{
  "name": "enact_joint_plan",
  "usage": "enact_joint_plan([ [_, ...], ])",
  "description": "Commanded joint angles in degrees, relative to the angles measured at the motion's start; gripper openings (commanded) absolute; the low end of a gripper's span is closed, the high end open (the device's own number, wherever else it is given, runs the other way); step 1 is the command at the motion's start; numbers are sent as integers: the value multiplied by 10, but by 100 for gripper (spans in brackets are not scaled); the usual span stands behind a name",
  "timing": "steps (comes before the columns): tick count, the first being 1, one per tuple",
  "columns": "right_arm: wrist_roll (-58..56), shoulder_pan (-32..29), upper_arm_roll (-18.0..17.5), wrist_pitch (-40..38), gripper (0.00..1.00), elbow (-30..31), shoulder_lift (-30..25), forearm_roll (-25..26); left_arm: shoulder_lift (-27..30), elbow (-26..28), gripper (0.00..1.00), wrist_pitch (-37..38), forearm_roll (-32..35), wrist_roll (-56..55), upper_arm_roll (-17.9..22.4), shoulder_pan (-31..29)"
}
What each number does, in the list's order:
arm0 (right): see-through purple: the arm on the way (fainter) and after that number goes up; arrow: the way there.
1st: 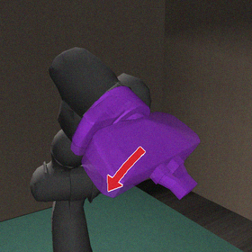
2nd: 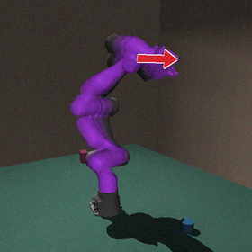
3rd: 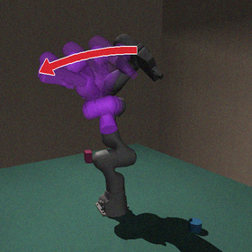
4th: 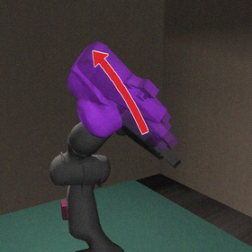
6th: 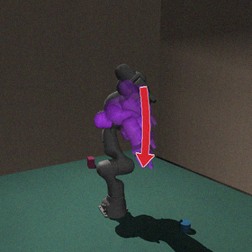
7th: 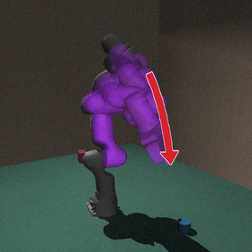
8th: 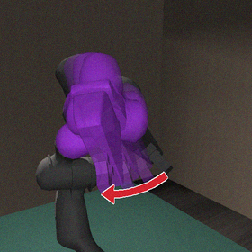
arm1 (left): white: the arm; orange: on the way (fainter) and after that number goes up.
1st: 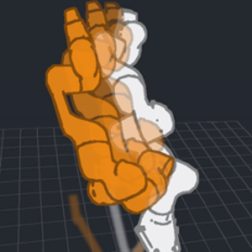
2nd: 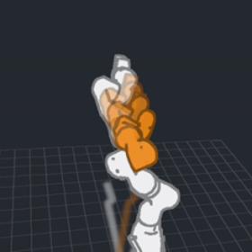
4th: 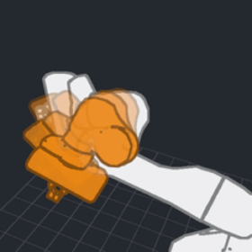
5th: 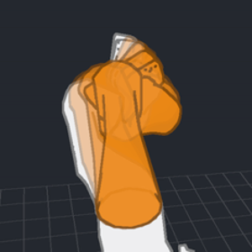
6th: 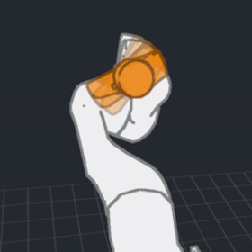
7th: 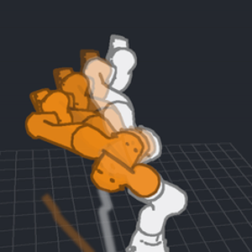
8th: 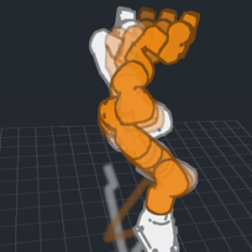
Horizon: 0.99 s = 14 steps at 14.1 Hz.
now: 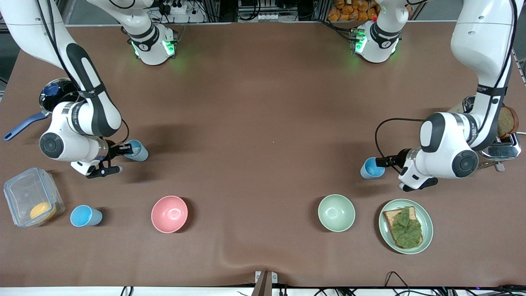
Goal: Stack blue cups with both arms
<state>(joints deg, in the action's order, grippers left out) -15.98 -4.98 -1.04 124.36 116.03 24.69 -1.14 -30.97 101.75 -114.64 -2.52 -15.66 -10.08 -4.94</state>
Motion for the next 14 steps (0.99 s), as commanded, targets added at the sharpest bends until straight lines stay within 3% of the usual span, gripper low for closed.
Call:
enact_joint_plan([
  [1,-4,2,-5,-84,0,-61,2,0,-16,1,100,-36,13,-14,-1,2],
  [4,3,32,-6,-179,0,-118,-8,-1,-46,3,98,-115,12,-19,-1,7],
  [5,8,43,-6,-214,0,-141,-9,-3,-51,3,45,-130,12,-25,-2,7],
  [6,15,56,-6,-247,0,-163,-9,-18,-51,3,8,-138,12,-32,-1,10],
  [7,27,66,-5,-270,0,-176,-9,-43,-51,3,0,-141,12,-37,-1,12],
  [10,92,124,-5,-261,0,-184,-8,-79,-39,2,0,-141,12,-55,-1,11],
  [14,215,216,-5,-218,0,-184,-3,-145,18,-2,0,-141,9,-114,-2,5],
])
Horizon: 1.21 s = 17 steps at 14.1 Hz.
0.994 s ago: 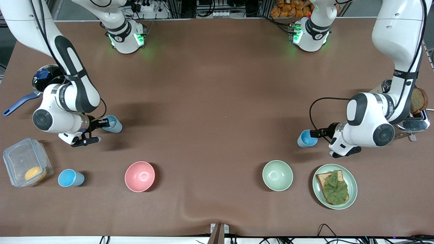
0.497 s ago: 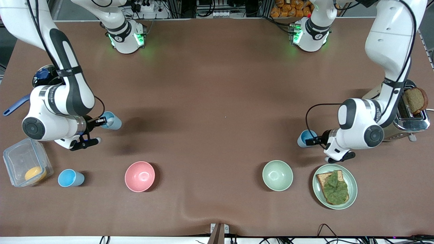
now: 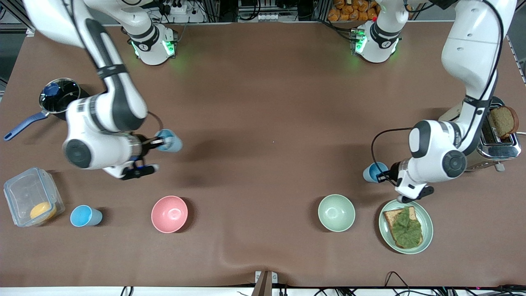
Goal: Stack blue cups with both arms
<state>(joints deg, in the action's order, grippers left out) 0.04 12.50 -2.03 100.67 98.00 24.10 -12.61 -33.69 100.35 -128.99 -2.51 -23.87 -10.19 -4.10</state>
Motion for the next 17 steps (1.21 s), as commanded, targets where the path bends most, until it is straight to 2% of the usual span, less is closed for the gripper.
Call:
enact_joint_plan([
  [1,87,72,5,54,0,-2,9,-47,58,12,0,2,5,-43,-1,-6],
  [6,288,215,4,255,0,-3,81,-55,91,12,0,2,3,-94,-1,-18],
  [8,334,245,4,308,0,-3,103,-54,102,6,0,2,2,-120,1,-21],
  [10,341,256,5,324,0,-3,118,-54,110,-4,0,2,3,-161,-2,-36],
  [11,341,257,5,326,17,-4,120,-55,113,-5,0,2,3,-183,-4,-35],
  [12,343,257,5,327,86,-4,121,-55,115,-5,0,1,5,-202,-6,-30],
  [13,342,256,5,328,100,-4,119,-54,116,-6,0,1,6,-215,-11,-28],
  [15,341,255,6,322,100,-9,111,-54,117,-8,0,2,6,-242,-35,-28],
  [17,338,238,11,273,100,-22,81,-52,120,-8,0,5,6,-268,-53,-27],
])
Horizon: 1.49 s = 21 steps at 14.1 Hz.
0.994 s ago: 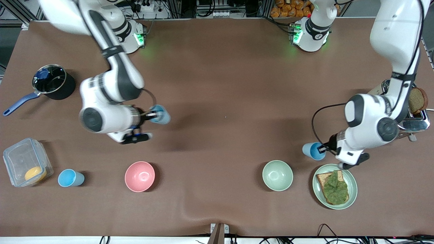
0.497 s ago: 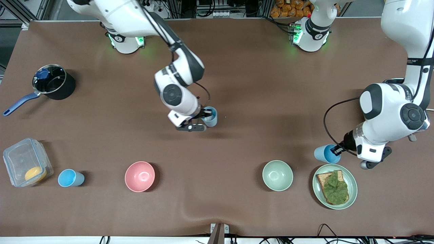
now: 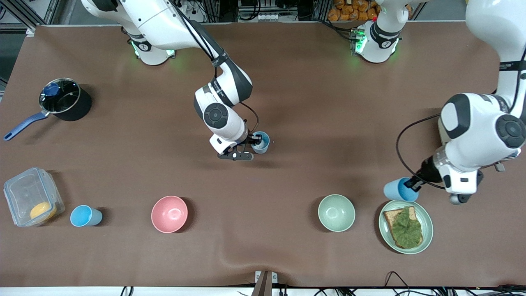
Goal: Stack blue cups with both arms
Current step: 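Carry the held cup over the centered cup while the right gripper withdraws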
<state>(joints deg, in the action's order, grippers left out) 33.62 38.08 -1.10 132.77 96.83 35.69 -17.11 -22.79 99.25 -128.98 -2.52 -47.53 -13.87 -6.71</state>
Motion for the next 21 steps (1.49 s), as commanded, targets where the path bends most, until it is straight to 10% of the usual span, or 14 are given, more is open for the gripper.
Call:
enact_joint_plan([
  [1,-1,-34,1,-86,100,-25,-51,-3,10,3,0,5,8,-56,-26,0],
  [11,-233,-252,1,-401,100,-94,-193,79,-79,-85,0,1,127,-333,-33,238],
  [21,-441,-367,9,-266,100,106,-353,181,-97,-81,0,4,224,-541,-34,398],
])
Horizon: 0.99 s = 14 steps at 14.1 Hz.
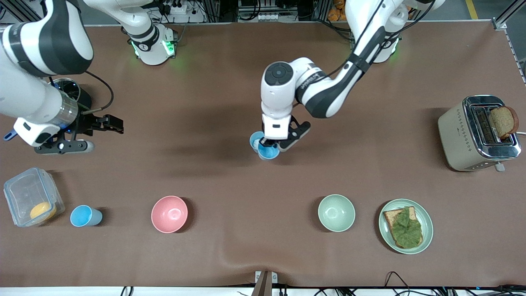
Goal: Stack blue cups with both arms
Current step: 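Carry the held cup over the centered cup while the right gripper withdraws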
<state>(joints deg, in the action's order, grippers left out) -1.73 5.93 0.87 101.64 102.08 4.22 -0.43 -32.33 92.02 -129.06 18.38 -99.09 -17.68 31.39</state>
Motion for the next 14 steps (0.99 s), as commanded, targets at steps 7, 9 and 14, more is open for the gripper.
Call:
enact_joint_plan([
  [7,-137,-58,45,7,100,13,-53,-18,-2,-7,0,40,7,-86,3,35],
  [9,-140,-58,52,16,100,-8,-46,-10,-3,-7,0,41,7,-91,3,34],
  [14,-139,-59,55,1,100,-47,-28,-19,-4,-4,0,50,7,-129,3,46],
])
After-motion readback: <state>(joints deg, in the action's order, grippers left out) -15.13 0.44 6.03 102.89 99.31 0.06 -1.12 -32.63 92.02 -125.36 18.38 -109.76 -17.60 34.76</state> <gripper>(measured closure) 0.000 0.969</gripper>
